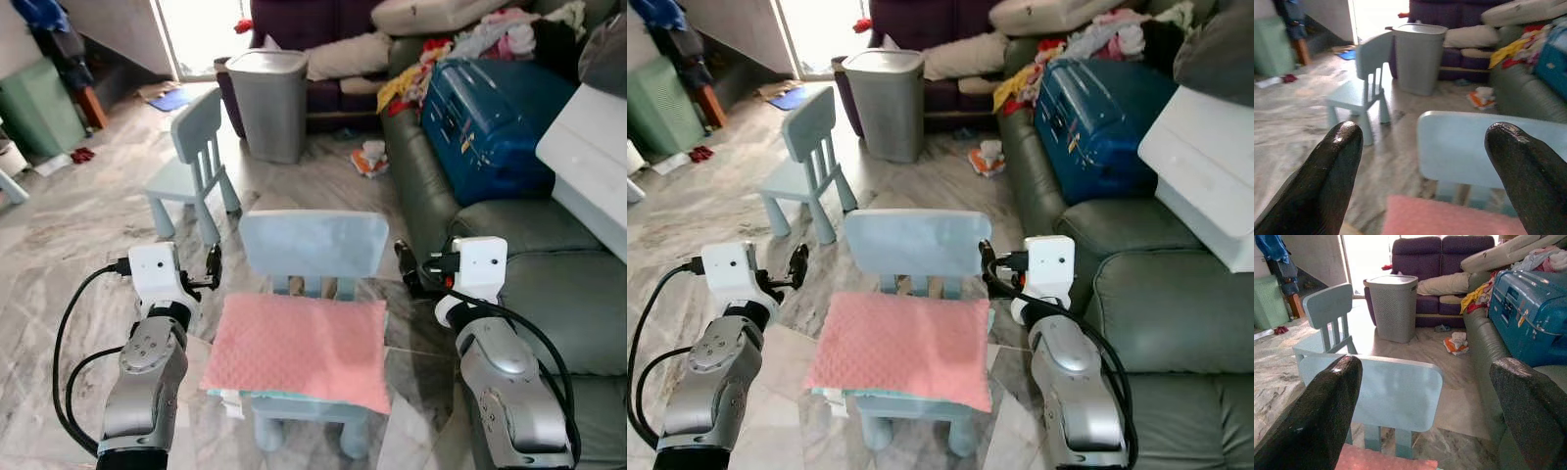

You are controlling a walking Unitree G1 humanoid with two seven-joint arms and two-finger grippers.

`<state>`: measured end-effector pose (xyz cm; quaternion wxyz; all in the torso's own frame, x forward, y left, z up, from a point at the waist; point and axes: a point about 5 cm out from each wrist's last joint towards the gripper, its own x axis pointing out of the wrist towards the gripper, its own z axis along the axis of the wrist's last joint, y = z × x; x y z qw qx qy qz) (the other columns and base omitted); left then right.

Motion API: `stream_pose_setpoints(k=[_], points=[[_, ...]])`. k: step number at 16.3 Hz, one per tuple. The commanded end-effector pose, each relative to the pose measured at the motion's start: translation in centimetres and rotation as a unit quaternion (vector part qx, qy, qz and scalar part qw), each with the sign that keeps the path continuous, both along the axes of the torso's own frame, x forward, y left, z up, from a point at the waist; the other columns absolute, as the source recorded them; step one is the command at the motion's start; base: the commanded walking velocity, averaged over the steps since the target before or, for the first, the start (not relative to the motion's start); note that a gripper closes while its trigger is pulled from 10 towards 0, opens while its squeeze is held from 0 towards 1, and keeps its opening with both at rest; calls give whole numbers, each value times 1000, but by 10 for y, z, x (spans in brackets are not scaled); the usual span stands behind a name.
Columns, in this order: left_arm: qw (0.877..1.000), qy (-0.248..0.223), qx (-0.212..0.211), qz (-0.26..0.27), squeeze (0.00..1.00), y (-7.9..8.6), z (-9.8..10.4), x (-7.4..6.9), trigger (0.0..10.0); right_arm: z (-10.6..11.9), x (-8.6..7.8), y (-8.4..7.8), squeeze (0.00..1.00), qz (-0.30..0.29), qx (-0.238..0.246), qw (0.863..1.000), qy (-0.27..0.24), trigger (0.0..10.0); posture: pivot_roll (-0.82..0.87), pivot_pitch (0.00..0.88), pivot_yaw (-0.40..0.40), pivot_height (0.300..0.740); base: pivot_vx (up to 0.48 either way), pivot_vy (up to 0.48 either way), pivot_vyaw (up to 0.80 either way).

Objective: Move the pillow to the sofa

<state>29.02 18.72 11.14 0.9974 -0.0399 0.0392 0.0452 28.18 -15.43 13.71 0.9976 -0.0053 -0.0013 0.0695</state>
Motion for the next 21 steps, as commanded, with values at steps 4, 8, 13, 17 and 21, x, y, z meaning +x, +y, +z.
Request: stream_pose_setpoints(k=[4, 8, 13, 17, 21], points=[[1000, -1, 20, 14, 0, 11, 4, 3, 10000, 1, -2, 4, 0, 7, -2, 1000, -4, 10000, -90, 21, 57, 740, 0, 0, 125], [1000, 0, 20, 16, 0, 10, 3, 4, 10000, 1, 0, 5, 0, 6, -4, 1000, -4, 10000, -86, 24, 57, 740, 0, 0, 498], [1000, 1, 23, 17, 0, 12, 4, 5, 10000, 0, 0, 5, 0, 1, 10, 1000, -2, 10000, -80, 26, 56, 740, 0, 0, 0], [999, 14, 40, 19, 0, 17, -5, -3, 10000, -4, -2, 2, 0, -1, 14, 1000, 4, 10000, -76, 27, 58, 740, 0, 0, 0], [997, 50, 54, 7, 0, 22, -27, -24, 10000, -20, -14, -4, 0, -2, 4, 999, 31, 10000, -74, 31, 59, 740, 0, 0, 0]])
